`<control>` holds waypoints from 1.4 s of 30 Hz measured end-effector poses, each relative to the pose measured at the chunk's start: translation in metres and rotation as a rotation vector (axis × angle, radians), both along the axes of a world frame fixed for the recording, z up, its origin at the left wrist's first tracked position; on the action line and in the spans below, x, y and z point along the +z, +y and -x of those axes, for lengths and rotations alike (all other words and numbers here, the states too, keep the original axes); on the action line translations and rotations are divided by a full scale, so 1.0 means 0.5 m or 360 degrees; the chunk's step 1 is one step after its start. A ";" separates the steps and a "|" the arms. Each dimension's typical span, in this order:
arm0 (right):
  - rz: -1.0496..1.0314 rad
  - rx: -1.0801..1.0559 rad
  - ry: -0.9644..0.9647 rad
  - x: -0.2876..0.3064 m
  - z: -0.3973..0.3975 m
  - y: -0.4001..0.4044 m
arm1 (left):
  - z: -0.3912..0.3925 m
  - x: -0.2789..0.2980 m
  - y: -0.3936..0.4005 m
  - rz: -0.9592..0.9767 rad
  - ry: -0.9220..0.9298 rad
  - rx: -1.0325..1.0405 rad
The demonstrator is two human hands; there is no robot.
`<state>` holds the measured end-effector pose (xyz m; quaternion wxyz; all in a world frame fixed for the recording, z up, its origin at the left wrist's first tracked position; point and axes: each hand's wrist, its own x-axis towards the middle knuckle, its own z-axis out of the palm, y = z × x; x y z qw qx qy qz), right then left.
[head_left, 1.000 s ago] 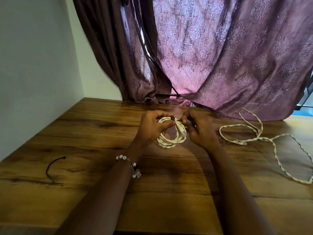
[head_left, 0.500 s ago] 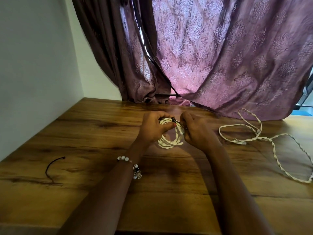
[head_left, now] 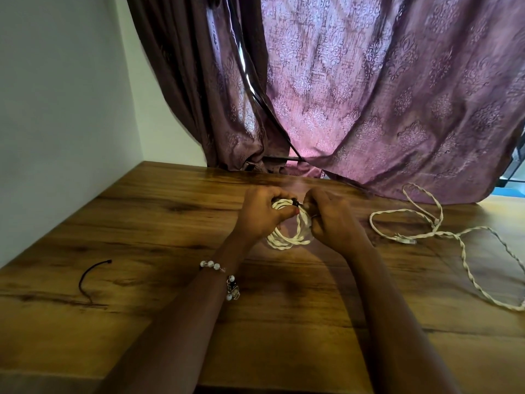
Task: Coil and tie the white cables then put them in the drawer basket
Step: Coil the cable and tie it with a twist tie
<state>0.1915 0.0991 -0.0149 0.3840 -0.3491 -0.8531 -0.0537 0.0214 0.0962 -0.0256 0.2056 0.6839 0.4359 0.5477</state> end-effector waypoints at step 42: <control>-0.0345 0.0003 -0.0156 0.000 0.013 0.011 | -0.001 0.003 -0.003 0.0210 -0.0137 -0.0011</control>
